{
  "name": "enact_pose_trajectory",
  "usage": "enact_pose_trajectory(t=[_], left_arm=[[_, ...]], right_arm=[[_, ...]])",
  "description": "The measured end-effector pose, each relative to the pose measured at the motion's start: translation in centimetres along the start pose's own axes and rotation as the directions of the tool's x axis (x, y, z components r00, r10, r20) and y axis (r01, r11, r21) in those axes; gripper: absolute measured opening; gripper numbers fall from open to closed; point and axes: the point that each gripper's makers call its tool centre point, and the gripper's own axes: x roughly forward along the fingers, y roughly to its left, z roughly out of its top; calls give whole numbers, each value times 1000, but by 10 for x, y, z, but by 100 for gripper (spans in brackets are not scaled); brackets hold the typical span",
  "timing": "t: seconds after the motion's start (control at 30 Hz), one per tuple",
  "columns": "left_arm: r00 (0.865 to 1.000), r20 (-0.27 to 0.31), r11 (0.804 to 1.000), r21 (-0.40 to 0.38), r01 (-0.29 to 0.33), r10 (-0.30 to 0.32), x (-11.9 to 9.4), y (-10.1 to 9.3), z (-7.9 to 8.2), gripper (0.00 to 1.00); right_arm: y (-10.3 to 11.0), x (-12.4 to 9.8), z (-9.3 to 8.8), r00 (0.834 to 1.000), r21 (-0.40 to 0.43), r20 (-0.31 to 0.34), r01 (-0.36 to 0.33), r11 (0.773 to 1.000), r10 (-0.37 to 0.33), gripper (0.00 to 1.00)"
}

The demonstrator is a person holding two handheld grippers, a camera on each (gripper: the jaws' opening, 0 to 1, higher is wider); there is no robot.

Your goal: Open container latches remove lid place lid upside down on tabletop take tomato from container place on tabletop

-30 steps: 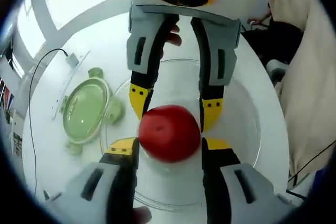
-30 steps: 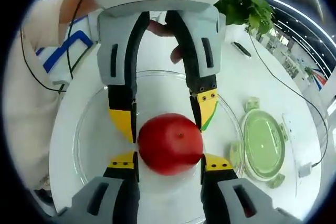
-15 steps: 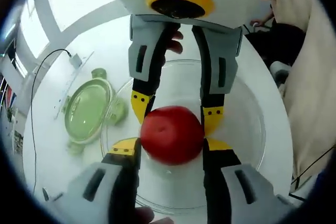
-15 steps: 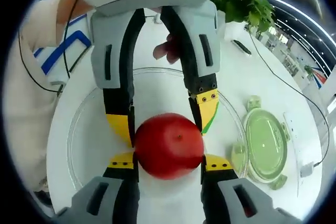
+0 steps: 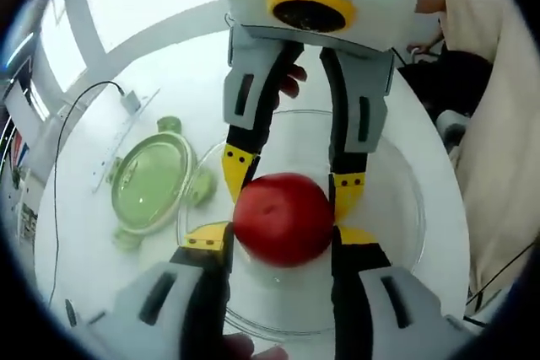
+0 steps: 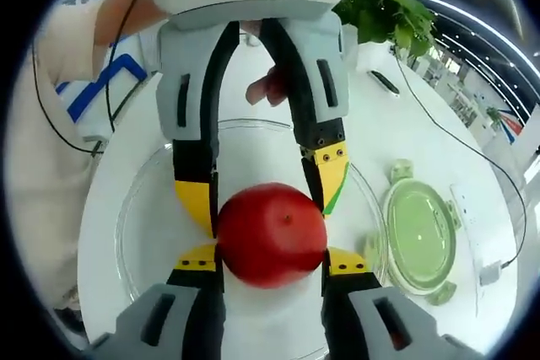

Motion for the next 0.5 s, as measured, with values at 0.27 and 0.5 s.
enact_pose_trajectory(t=[0.27, 0.5], left_arm=[[1000, 9, 999, 49, -14, 14, -8, -8, 27, 37], [1000, 18, 995, 97, -12, 11, -10, -3, 55, 36]], right_arm=[[-6, -24, 5, 999, -11, 9, 45, 999, -44, 40], [-10, -56, 0, 995, -11, 5, 96, 995, -96, 39]])
